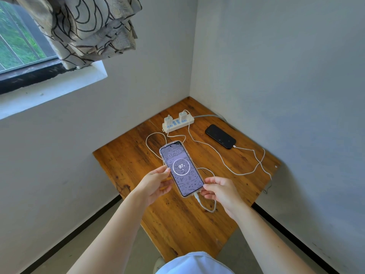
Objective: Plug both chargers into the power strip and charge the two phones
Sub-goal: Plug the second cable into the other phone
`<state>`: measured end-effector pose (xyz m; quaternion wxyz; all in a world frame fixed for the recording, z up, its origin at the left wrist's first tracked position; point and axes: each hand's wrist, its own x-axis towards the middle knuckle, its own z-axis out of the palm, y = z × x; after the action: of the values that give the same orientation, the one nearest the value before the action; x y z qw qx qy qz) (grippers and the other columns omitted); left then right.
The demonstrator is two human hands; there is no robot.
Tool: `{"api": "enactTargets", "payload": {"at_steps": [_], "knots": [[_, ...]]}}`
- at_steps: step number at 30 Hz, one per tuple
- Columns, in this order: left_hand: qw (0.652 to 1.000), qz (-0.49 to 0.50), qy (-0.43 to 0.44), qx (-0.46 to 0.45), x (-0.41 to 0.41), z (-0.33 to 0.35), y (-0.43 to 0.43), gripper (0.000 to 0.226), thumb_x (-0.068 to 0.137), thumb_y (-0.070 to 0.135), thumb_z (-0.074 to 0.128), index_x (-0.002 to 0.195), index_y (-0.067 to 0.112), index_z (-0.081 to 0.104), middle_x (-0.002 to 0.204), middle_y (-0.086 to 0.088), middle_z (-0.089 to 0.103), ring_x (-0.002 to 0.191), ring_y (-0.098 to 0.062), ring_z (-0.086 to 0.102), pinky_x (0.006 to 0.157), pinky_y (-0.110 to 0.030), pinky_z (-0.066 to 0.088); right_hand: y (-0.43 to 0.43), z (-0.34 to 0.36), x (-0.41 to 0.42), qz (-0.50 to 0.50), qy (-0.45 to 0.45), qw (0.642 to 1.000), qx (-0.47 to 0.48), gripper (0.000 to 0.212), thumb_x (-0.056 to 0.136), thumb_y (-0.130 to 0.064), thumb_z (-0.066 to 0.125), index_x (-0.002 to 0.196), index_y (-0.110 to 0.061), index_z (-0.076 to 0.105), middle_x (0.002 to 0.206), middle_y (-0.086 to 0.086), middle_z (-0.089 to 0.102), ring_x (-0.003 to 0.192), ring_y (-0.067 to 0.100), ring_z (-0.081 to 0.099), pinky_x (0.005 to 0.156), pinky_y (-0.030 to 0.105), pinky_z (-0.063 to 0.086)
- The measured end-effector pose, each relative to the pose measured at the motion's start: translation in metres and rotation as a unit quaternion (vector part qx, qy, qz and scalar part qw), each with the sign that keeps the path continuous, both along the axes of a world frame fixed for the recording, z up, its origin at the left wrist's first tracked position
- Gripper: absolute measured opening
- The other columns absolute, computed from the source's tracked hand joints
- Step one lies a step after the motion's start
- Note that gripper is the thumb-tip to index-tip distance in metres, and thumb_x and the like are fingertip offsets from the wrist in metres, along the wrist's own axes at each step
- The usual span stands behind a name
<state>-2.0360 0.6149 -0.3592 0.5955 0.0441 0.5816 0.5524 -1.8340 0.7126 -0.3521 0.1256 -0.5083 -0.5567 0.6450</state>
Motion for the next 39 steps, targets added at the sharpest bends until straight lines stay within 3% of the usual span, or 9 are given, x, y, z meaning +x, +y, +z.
{"api": "enactTargets", "payload": {"at_steps": [12, 18, 23, 32, 35, 39], "knots": [[0.999, 0.033, -0.007, -0.023, 0.007, -0.008, 0.002, 0.021, 0.092, 0.012, 0.059, 0.11, 0.013, 0.068, 0.091, -0.006, 0.071, 0.083, -0.02, 0.061, 0.067, -0.03, 0.051, 0.007, -0.01, 0.003, 0.0, 0.006, 0.999, -0.034, 0.014, 0.088, -0.004, 0.06, 0.099, -0.011, 0.065, 0.092, 0.009, 0.074, 0.081, 0.018, 0.072, 0.067, 0.026, 0.057], [0.993, 0.067, -0.02, -0.098, 0.023, -0.038, -0.002, 0.022, 0.092, 0.012, 0.058, 0.113, 0.013, 0.066, 0.092, -0.009, 0.069, 0.08, -0.02, 0.061, 0.064, -0.029, 0.05, 0.01, -0.035, 0.006, 0.022, -0.05, 0.996, -0.064, 0.015, 0.086, -0.002, 0.062, 0.098, -0.009, 0.065, 0.091, 0.011, 0.073, 0.08, 0.021, 0.072, 0.067, 0.026, 0.058], [0.985, 0.063, -0.035, -0.155, 0.023, -0.069, -0.006, 0.024, 0.093, 0.014, 0.058, 0.116, 0.014, 0.064, 0.095, -0.008, 0.071, 0.084, -0.02, 0.064, 0.069, -0.031, 0.049, 0.011, -0.063, -0.001, 0.033, -0.106, 0.99, -0.09, 0.015, 0.086, -0.001, 0.061, 0.097, -0.009, 0.066, 0.089, 0.011, 0.073, 0.079, 0.021, 0.071, 0.067, 0.027, 0.058], [0.974, 0.005, -0.01, -0.224, -0.034, -0.116, 0.027, 0.038, 0.093, 0.016, 0.058, 0.131, 0.015, 0.055, 0.111, -0.007, 0.069, 0.089, -0.019, 0.063, 0.068, -0.028, 0.049, 0.022, -0.113, -0.059, 0.016, -0.183, 0.976, -0.114, 0.015, 0.088, -0.007, 0.058, 0.101, -0.01, 0.063, 0.088, 0.007, 0.07, 0.079, 0.017, 0.069, 0.059, 0.02, 0.055], [0.972, -0.02, -0.003, -0.234, -0.054, -0.134, 0.04, 0.038, 0.093, 0.019, 0.059, 0.131, 0.017, 0.056, 0.108, -0.004, 0.069, 0.091, -0.017, 0.063, 0.073, -0.028, 0.049, 0.024, -0.131, -0.078, -0.001, -0.196, 0.973, -0.121, 0.016, 0.088, -0.008, 0.057, 0.102, -0.011, 0.063, 0.087, 0.008, 0.07, 0.08, 0.018, 0.069, 0.062, 0.022, 0.056], [0.968, -0.06, 0.022, -0.241, -0.073, -0.152, 0.06, 0.035, 0.092, 0.022, 0.059, 0.127, 0.02, 0.059, 0.096, -0.001, 0.072, 0.079, -0.011, 0.065, 0.065, -0.024, 0.048, 0.025, -0.151, -0.096, -0.059, -0.194, 0.968, -0.147, 0.016, 0.087, -0.009, 0.057, 0.101, -0.008, 0.064, 0.086, 0.01, 0.069, 0.081, 0.021, 0.067, 0.069, 0.028, 0.057]]}}
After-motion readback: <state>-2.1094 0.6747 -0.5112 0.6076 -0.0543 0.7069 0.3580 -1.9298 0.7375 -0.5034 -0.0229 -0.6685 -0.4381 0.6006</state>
